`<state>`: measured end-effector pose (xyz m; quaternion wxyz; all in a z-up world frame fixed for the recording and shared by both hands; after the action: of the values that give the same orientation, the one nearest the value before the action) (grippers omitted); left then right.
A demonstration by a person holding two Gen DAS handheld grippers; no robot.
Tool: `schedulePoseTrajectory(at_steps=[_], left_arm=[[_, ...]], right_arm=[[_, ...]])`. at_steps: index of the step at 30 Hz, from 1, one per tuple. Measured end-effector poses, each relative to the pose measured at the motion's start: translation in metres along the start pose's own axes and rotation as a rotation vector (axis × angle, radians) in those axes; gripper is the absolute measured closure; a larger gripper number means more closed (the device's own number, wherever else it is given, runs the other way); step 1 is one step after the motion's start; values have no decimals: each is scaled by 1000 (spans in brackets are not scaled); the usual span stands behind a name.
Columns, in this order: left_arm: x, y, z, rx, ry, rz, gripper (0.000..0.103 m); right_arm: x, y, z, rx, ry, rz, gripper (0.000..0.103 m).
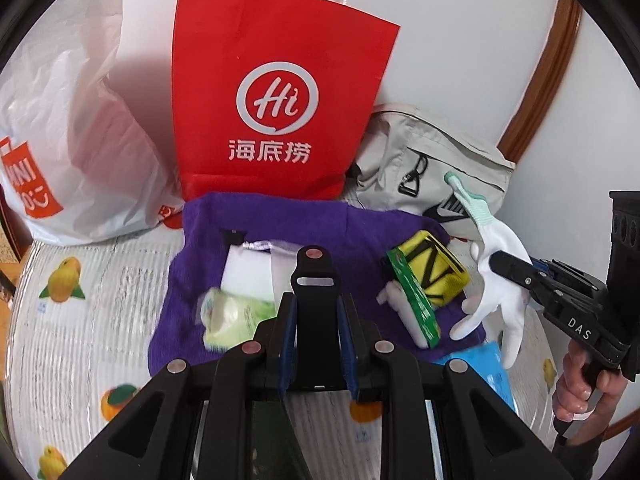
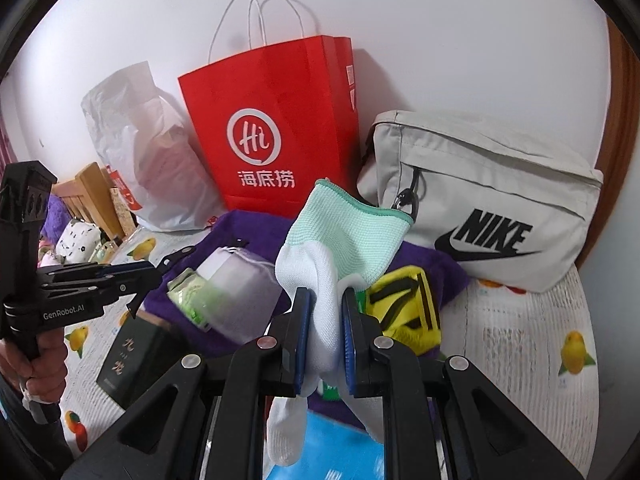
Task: Organize soft objects
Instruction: 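Carry the strap with the left tool while the right tool carries the glove to the towel, then release the strap onto the towel with the left tool while the right tool releases the glove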
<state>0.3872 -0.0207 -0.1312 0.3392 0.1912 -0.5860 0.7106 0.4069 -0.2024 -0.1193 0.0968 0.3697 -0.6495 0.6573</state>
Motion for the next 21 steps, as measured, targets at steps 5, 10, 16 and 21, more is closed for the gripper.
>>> schedulePoseTrajectory(at_steps=[5, 10, 16, 21], left_arm=[[-22, -14, -14, 26, -35, -20, 83], [-43, -18, -22, 23, -55, -37, 83], [-68, -9, -35, 33, -85, -89, 83], [-77, -6, -40, 25, -87, -105, 83]], right_arm=[[-26, -2, 8, 19, 9, -46, 88], [-52, 9, 14, 20, 1, -95, 88], [-80, 26, 19, 51, 9, -165, 88], [-91, 33, 24, 50, 12, -199, 88]])
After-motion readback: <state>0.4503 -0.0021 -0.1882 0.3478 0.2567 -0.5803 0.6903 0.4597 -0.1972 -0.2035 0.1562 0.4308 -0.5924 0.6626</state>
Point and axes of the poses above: each gripper's, at about its wrist camera, not at the fingertips, and x roughly against the way its jaws point, z to its right, y to its underside, the point moved 10 cm from there along -x, roughly the way its jaws point, and after that the axes turned 6 degrees about z, right-handed, at the moved point
